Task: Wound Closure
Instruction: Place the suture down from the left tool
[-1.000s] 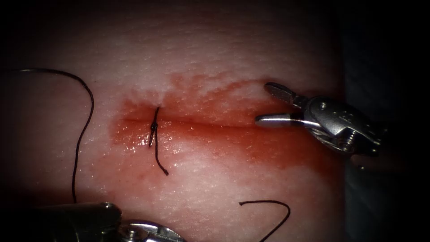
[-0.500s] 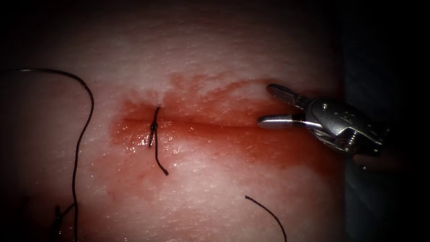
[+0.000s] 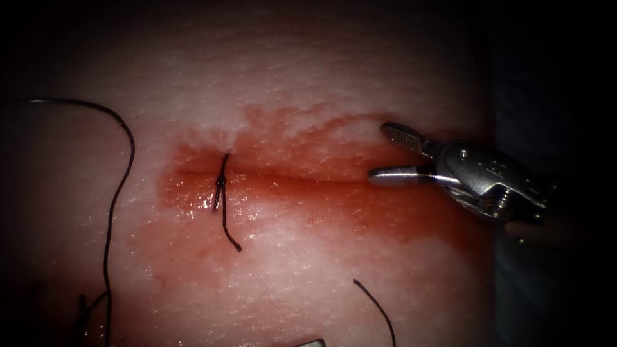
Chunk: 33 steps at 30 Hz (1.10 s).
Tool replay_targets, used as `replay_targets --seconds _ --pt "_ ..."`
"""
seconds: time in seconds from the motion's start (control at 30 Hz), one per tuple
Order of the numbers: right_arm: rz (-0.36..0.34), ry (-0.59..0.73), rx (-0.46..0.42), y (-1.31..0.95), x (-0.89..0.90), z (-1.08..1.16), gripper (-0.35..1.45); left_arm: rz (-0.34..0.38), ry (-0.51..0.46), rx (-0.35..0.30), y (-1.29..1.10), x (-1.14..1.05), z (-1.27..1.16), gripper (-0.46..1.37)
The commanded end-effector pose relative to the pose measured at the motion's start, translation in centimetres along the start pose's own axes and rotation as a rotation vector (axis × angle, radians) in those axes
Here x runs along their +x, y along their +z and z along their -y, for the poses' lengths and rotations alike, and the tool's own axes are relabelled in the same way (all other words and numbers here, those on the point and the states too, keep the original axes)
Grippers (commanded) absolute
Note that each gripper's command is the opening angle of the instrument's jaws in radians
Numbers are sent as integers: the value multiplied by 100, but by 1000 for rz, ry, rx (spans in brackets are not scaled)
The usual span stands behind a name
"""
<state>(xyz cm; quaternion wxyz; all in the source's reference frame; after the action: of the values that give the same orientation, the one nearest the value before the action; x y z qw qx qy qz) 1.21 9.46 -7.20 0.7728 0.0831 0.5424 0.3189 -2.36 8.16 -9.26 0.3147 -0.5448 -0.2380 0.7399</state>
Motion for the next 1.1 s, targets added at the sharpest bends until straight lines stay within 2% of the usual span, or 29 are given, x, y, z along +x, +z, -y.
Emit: replay_targets --seconds 0.03,0.07,0.1,0.27,0.37,0.5,0.63,0.8,1.03,1.1 --pt "0 0 3 0 0 0 121 25 -23 -11 -2 6 -1 43" --pt "0 0 2 1 1 0 121 47 -69 -27 -9 12 0 64" --pt "0 1 1 1 1 0 121 55 -85 -50 -13 18 1 68" --pt "12 0 -1 3 1 1 124 60 -117 -65 -25 36 6 75" --pt "21 -1 2 3 1 1 125 64 -125 -50 -33 49 12 80" --pt "23 -7 4 3 1 1 125 130 -130 -30 -46 64 21 92" --pt "29 -7 6 3 1 1 125 169 -130 -7 -57 72 25 113" --pt "29 -7 6 3 1 1 126 175 -108 -11 -71 79 29 102" --pt "48 -54 36 8 3 4 126 162 -65 57 -98 90 49 91" --pt "55 -60 43 10 3 5 127 179 -50 77 -104 89 51 91"
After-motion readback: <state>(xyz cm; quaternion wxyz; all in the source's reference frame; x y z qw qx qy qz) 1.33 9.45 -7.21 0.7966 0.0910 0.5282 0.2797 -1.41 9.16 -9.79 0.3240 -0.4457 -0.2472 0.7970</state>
